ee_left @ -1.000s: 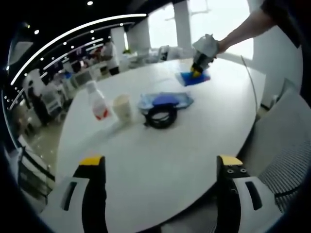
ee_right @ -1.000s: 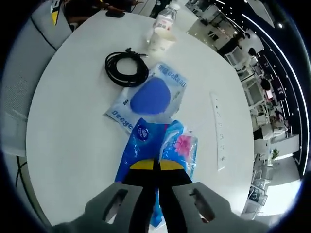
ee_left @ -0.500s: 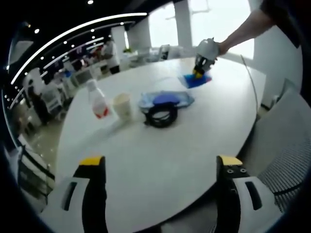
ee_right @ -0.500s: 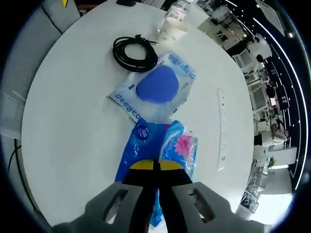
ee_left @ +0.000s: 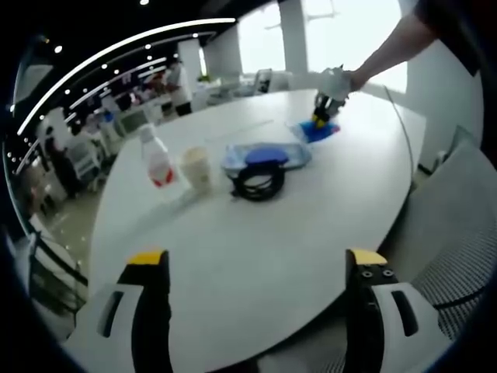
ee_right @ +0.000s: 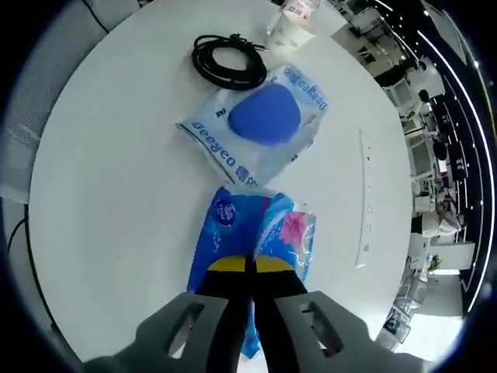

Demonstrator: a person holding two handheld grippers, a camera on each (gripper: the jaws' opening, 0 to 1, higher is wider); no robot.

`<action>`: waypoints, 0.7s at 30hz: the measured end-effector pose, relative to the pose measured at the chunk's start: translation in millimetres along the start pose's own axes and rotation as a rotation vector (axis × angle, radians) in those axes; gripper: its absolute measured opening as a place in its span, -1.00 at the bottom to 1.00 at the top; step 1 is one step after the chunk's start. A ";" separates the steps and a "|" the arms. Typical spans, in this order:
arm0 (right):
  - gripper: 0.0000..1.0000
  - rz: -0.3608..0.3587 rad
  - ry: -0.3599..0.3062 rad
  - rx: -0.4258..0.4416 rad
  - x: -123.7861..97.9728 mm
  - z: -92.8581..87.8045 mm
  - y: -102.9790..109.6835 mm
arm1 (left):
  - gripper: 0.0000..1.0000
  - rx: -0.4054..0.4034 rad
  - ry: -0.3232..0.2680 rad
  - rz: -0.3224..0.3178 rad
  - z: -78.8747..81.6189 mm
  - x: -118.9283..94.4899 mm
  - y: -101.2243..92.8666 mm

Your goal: Arrange the tabletop items into an orderly group along one side of the table until the central work area is clear of visible clutter.

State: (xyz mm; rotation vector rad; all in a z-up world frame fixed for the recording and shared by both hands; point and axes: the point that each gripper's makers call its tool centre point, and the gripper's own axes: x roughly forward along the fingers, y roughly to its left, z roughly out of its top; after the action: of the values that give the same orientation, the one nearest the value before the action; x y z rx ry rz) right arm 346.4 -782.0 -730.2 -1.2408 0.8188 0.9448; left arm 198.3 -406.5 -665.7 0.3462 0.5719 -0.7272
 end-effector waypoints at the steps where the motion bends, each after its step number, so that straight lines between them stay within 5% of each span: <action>1: -1.00 0.001 0.001 -0.006 1.8 -1.2 -0.5 | 0.80 0.000 0.002 0.000 -0.4 0.2 0.0; 13: -1.00 0.026 0.049 -0.083 18.9 -14.8 4.7 | 0.77 0.001 0.028 0.003 -5.2 1.8 1.3; 21: -1.00 0.012 0.053 -0.058 15.9 -15.7 1.4 | 0.76 0.006 0.043 0.002 -7.5 1.9 0.9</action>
State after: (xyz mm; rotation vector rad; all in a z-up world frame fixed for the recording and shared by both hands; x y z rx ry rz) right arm 351.4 -795.2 -747.6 -1.3173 0.8465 0.9549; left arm 197.4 -403.2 -672.7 0.3690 0.6096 -0.7214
